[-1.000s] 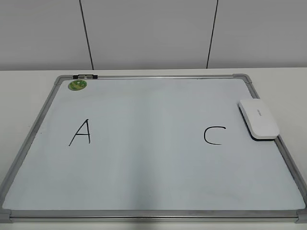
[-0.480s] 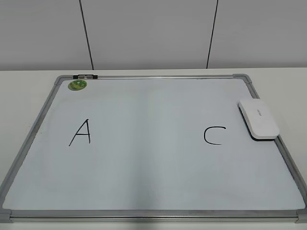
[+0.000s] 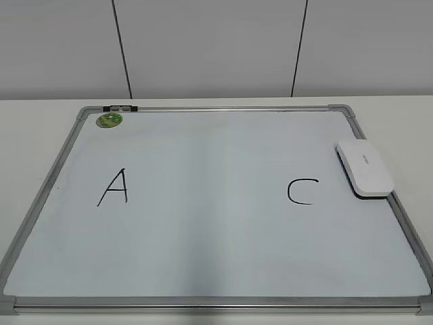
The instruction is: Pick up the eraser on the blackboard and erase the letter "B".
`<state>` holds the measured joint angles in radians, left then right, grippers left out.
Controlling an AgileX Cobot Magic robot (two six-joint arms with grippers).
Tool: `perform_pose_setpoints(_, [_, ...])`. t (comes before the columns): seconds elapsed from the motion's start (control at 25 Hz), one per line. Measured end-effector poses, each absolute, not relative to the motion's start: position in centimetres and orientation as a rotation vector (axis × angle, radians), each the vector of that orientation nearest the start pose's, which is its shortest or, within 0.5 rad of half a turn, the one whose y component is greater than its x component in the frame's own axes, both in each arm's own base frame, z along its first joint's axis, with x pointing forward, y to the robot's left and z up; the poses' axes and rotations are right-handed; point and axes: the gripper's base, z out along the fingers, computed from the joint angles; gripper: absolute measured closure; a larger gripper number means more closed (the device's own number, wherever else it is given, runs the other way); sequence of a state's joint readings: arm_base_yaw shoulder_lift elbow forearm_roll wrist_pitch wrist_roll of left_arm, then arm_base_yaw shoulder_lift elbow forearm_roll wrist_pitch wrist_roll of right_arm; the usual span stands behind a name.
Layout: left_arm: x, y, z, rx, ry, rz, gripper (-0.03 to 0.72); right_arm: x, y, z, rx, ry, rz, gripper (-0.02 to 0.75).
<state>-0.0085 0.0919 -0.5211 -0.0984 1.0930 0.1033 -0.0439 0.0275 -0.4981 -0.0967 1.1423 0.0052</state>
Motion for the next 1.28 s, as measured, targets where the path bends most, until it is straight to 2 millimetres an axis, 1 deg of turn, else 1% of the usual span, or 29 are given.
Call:
perform_pose_setpoints(0.24, [-0.6, -0.8, 28.0, 0.112, 2.076, -0.054, 0.329, -1.0, -0.8, 27.0, 0.062, 2.122, -0.140, 0.148])
perform_pose_setpoints(0.72, [-0.7, -0.8, 28.0, 0.112, 2.074, -0.054, 0.335, -1.2, -0.8, 27.0, 0.062, 2.111, -0.143, 0.148])
perform_pose_setpoints(1.28, [-0.7, -0.8, 28.0, 0.112, 2.074, -0.054, 0.372, -1.2, -0.8, 27.0, 0.062, 2.111, -0.143, 0.148])
